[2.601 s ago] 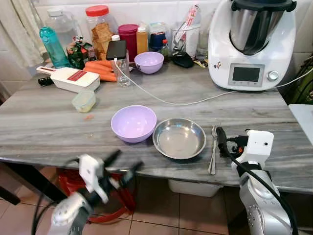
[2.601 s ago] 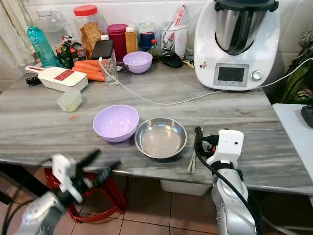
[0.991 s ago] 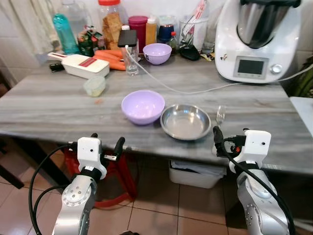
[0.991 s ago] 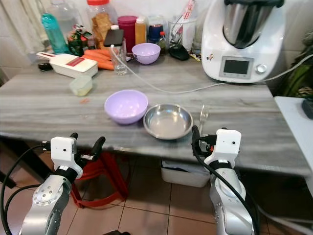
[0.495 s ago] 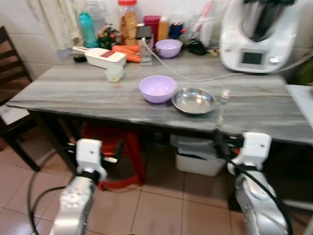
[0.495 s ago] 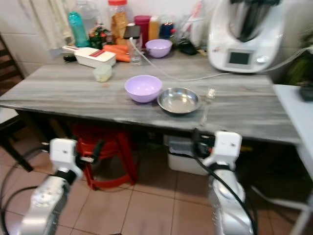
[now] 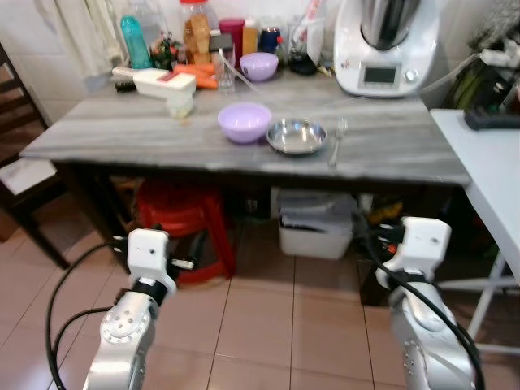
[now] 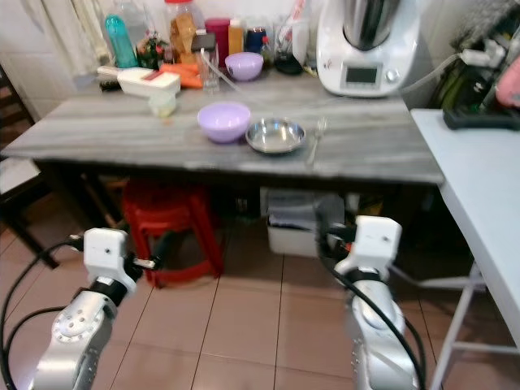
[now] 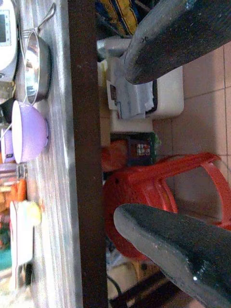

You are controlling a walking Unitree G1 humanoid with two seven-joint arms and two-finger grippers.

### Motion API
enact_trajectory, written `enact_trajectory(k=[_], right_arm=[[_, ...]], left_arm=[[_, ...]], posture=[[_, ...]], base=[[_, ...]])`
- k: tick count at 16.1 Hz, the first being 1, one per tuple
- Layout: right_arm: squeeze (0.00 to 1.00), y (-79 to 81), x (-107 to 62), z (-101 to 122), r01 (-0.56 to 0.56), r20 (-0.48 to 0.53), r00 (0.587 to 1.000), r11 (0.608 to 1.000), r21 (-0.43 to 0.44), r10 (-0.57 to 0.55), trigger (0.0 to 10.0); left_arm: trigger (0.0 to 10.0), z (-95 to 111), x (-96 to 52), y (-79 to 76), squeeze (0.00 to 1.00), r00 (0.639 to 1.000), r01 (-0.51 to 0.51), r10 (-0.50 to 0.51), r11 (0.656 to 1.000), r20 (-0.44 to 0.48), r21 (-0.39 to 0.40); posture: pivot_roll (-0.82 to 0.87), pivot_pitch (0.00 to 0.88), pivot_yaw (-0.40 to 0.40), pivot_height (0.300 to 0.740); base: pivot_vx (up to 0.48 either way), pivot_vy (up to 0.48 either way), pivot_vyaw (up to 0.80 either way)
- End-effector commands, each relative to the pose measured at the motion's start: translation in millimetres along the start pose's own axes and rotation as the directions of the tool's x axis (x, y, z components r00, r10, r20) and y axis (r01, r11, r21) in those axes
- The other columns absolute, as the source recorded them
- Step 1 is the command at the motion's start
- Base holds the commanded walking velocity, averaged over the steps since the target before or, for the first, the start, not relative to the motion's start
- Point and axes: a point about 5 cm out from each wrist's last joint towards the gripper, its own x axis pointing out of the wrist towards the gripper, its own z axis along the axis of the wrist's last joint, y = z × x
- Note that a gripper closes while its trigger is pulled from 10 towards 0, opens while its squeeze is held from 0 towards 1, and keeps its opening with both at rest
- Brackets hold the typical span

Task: Setting the table

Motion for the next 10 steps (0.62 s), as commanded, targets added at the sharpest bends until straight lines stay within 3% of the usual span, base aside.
enact_trajectory(k=[1,10], right_arm=[[0.00,-3.9,-0.2,0.9,0.011,0.002,1.000,1.000,-0.003,-0.011,10.0],[0.00,-3.7,-6.4,4.8,-0.003,0.021,1.000,1.000,-0.031,0.004,10.0]], left_arm=[[10.0,-0.4,0.3,-1.7,0.00,1.000,0.020,-0.020,1.000,0.002,0.002],[10.0,0.7,-7.2,-4.9,0.00,0.999,0.010,-0.009,0.999,0.048,-0.033]], posture=[[-0.08,0.000,0.054,0.740],[-0.07,0.000,0.051,0.740]], base=[[0.000,0.000,0.00],[0.000,-0.027,0.00]])
